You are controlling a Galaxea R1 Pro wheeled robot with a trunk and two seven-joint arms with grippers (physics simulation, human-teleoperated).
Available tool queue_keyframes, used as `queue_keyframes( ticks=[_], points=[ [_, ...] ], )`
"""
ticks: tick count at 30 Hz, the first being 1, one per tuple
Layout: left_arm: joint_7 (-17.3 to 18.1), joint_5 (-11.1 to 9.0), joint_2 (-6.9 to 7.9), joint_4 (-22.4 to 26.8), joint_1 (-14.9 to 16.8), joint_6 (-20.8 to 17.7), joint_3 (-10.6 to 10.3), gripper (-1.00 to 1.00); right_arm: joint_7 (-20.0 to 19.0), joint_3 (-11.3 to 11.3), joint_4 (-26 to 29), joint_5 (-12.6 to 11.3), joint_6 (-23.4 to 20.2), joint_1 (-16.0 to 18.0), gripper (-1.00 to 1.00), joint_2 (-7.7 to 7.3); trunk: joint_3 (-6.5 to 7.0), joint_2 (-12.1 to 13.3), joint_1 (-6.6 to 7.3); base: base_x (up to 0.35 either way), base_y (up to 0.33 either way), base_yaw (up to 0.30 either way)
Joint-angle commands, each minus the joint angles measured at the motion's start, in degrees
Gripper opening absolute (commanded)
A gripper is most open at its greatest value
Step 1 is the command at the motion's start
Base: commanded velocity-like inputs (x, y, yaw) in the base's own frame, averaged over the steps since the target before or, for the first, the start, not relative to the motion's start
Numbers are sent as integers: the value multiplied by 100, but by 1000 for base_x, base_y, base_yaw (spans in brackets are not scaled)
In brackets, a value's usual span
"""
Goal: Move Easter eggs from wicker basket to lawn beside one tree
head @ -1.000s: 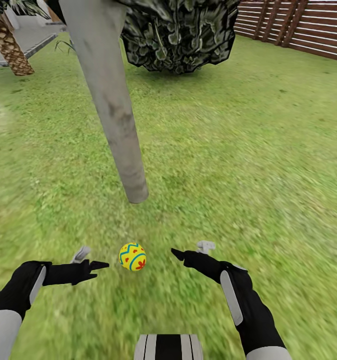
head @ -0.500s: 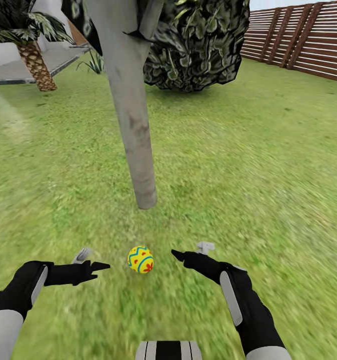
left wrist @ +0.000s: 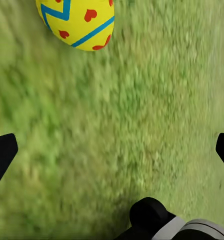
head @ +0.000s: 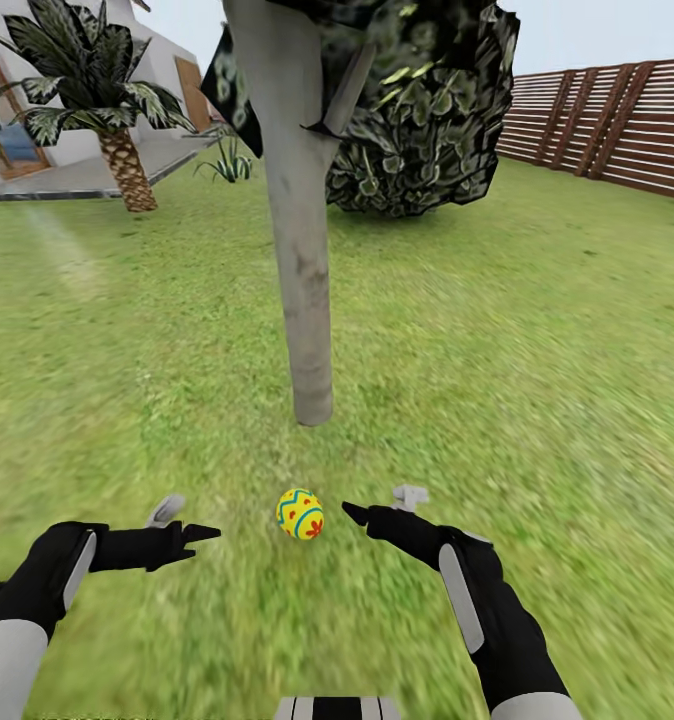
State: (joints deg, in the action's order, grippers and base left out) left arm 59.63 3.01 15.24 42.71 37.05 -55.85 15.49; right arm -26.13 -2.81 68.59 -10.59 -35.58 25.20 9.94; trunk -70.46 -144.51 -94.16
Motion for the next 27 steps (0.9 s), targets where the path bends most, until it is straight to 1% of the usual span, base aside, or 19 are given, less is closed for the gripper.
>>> queue_keyframes(
  ticks=[1,20,27],
  points=[
    [35,35,-3,1,4,-40,16,100,-15,-22,3,-26,-46,2,100,6,27,0,4,-54,0,132],
    [24,42,-29,9,4,-40,7,100,-15,-26,-4,-33,-46,2,100,6,611,25,53,-6,0,134],
    [21,42,-30,9,4,-40,4,100,-15,-26,-4,-33,-46,2,100,6,807,35,71,0,0,158]
  ],
)
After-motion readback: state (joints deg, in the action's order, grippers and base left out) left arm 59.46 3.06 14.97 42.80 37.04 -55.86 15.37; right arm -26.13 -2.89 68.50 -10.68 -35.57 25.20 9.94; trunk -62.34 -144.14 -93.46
